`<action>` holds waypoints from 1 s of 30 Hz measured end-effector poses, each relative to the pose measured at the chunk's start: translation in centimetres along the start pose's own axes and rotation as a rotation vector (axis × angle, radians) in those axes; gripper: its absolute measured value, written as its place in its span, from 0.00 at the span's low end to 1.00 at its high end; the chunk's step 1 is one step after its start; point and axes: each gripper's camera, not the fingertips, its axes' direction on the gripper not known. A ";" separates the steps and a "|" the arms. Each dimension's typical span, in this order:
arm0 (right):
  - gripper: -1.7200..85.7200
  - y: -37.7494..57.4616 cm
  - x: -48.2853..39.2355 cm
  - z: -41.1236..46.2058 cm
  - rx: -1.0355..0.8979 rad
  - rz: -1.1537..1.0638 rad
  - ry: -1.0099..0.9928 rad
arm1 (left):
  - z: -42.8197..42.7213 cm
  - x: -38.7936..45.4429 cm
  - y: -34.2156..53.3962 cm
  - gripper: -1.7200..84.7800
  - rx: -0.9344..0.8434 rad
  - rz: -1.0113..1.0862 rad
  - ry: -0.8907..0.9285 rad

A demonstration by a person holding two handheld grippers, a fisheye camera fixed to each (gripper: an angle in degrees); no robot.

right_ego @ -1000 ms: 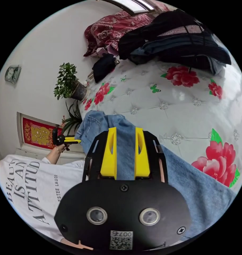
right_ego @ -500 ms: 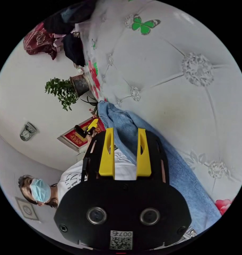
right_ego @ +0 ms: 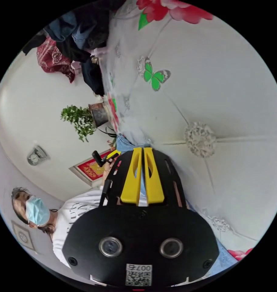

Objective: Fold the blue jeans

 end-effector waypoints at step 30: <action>0.06 54.2 9.6 -4.0 1.264 0.451 0.534 | 1.5 23.1 3.0 0.13 -0.006 0.498 -0.173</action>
